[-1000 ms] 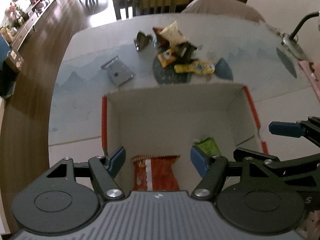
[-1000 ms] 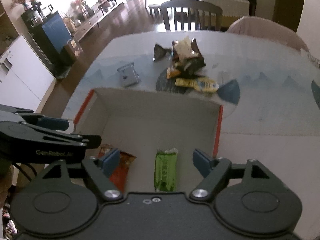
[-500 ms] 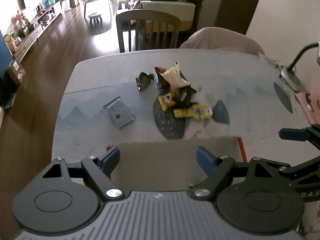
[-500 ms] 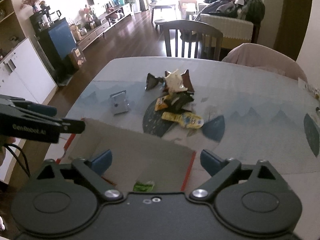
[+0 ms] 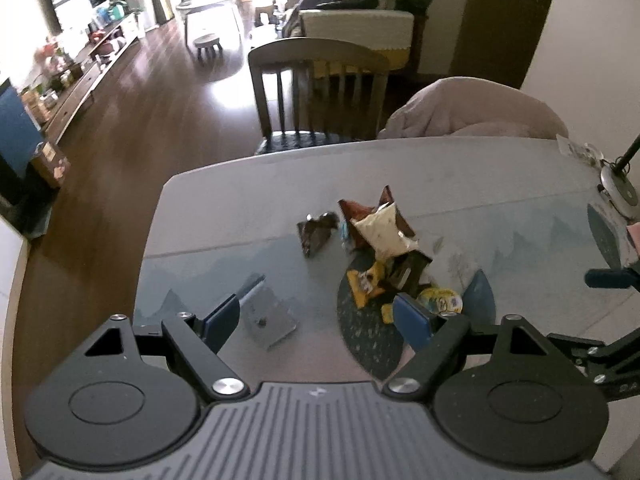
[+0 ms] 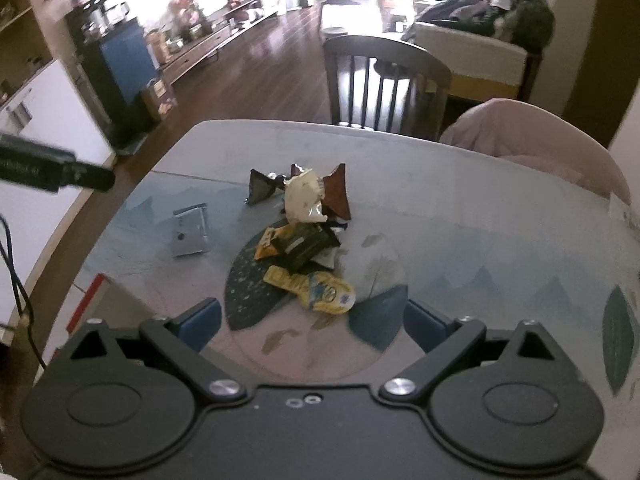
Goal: Organize snacks
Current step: 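Lift both open tools out of the box toward the snack pile, then grasp the yellow cartoon packet with the right tool while the left grasps a dark chocolate wrapper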
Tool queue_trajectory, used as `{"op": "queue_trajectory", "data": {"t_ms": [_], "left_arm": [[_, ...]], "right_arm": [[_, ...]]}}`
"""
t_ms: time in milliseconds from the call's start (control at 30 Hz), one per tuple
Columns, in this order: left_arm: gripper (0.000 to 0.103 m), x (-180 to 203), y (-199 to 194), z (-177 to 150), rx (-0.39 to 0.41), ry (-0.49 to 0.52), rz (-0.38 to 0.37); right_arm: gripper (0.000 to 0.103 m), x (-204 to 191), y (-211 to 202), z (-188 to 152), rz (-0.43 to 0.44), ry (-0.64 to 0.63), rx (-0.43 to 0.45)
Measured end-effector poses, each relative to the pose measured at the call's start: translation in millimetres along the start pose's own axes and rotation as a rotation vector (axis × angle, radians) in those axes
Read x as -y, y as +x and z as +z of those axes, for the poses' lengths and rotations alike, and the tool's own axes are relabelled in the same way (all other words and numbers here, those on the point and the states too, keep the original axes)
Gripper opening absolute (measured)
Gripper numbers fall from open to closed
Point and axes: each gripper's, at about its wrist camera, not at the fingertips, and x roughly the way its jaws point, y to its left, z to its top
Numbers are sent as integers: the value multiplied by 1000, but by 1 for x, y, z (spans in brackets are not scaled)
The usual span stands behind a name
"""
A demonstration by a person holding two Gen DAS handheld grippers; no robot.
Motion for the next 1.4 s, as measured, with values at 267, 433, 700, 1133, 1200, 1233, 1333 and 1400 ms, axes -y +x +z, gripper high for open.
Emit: {"op": "queue_trajectory", "data": {"t_ms": [267, 433, 700, 1133, 1200, 1233, 1333, 1400], "left_arm": [[84, 15, 55, 40, -58, 3, 17], [84, 11, 101, 63, -133, -38, 29], [84, 4, 182, 88, -252, -47, 57], [84, -8, 267, 87, -381, -52, 44], [84, -12, 276, 87, -395, -89, 29], [84, -14, 281, 87, -402, -103, 23], [84, -18, 292, 85, -413, -132, 13], [83, -19, 301, 83, -423, -154, 11]], "right_arm": [[97, 16, 59, 18, 41, -156, -89], [94, 19, 110, 19, 77, -202, -193], [90, 27, 175, 24, 144, -197, -297], [73, 11, 227, 3, 118, -377, -327], [72, 8, 226, 2, 119, -403, -308], [71, 7, 226, 1, 118, -412, -304], [62, 5, 224, 0, 121, -436, -285], [59, 2, 222, -2, 116, -455, -275]]}}
